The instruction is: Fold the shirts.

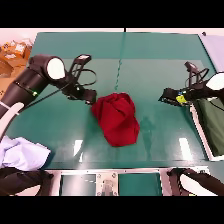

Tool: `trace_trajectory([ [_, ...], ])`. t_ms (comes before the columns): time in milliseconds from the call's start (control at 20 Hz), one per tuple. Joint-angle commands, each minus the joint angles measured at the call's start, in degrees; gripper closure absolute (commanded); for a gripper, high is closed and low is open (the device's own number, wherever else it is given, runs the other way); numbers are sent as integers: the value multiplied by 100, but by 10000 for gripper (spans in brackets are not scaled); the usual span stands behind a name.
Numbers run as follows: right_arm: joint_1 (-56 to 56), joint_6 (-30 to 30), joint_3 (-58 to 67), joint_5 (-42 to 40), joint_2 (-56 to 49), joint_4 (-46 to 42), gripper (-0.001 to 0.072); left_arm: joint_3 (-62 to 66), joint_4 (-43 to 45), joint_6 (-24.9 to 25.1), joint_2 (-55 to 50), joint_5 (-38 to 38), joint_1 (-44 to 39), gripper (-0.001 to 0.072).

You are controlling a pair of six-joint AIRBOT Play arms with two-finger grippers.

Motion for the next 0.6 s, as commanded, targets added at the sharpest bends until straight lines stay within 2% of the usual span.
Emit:
trace_trajectory([
  [0,-35,-330,13,-374,-824,745,348,-743,-507,146,-55,1123,490,94],
  [150,105,-1001,13,-903,-1611,1626,346,-1292,-1180,476,-435,2247,516,94],
  [200,197,-1180,15,-1064,-1836,1891,342,-1290,-1488,658,-662,2404,516,95],
  [300,415,-1526,20,-1355,-2249,2448,275,-1274,-2269,1115,-1123,2756,516,95],
  [400,636,-1910,26,-1633,-2566,3053,276,-1272,-2946,1506,-1464,3051,516,96],
  [450,750,-2059,72,-1727,-2715,3314,277,-1272,-3169,1657,-1576,3091,516,123],
  [500,850,-2149,146,-1788,-2852,3477,277,-1272,-3333,1784,-1683,3082,516,245],
  [550,955,-2164,260,-1794,-2997,3543,278,-1272,-3504,1899,-1764,3067,516,286],
])
